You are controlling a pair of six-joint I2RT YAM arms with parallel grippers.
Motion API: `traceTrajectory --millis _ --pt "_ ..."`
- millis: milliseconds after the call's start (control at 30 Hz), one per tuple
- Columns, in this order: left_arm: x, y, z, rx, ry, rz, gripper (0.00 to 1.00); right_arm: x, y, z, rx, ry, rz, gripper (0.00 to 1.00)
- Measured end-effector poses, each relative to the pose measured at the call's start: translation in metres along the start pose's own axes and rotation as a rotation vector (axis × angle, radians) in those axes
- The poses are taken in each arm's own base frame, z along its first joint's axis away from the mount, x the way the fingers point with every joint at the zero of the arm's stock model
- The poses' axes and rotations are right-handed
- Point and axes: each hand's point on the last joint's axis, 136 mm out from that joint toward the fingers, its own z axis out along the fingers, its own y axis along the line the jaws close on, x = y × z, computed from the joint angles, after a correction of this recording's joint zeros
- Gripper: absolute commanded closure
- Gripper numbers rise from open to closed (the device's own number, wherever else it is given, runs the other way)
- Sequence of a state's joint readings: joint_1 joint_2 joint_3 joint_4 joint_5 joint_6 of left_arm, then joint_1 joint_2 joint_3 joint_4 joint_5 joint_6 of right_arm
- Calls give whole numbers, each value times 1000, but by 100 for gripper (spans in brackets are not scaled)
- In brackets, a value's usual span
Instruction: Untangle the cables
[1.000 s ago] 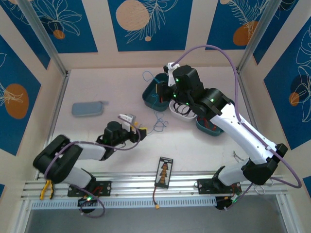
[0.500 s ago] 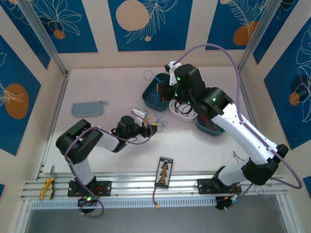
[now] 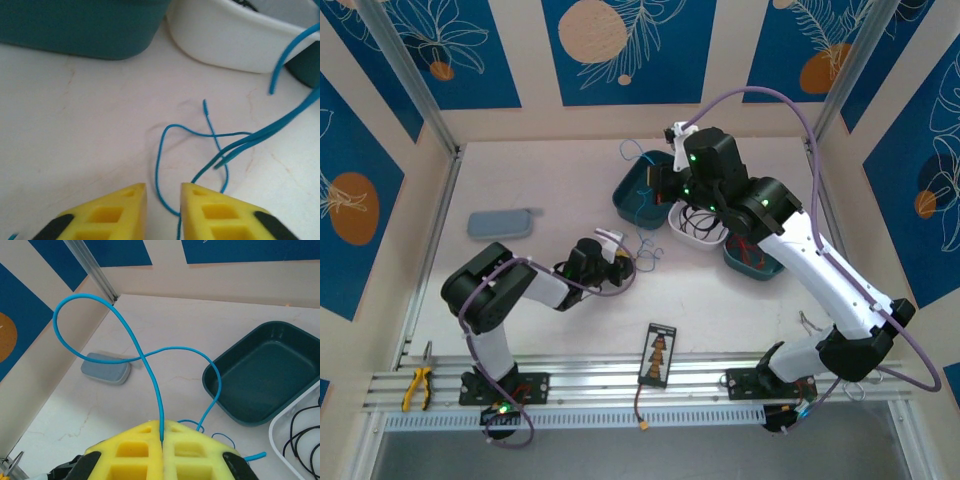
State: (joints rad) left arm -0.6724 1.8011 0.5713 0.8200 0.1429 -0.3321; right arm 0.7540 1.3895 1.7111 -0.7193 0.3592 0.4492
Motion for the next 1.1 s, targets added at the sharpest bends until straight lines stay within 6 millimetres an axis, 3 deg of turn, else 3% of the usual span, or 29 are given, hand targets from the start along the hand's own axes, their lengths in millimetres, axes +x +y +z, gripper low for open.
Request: traceTrajectory --millis 300,433,600,700,933,1000,1100 --pt "16 21 -5 -109 34 -47 94 -8 -7 -9 11 -29 8 100" --pt "16 27 -8 -142 30 -70 92 -14 -10 -18 13 -51 9 100" --pt "12 25 -13 -131 17 -87 72 -19 -8 -24 5 -60 1 100" --pt "0 16 -17 -92 -7 -85 53 -23 -4 -29 -16 -64 -3 100" --pt "-50 -20 -32 48 -123 -13 8 -38 12 -39 -84 -84 -13 100" --pt "-65 -28 -33 79 -158 5 0 -39 17 -39 -98 -83 -16 100" --pt "-88 -40 -33 123 -212 21 0 -36 21 -35 -114 -69 -22 100"
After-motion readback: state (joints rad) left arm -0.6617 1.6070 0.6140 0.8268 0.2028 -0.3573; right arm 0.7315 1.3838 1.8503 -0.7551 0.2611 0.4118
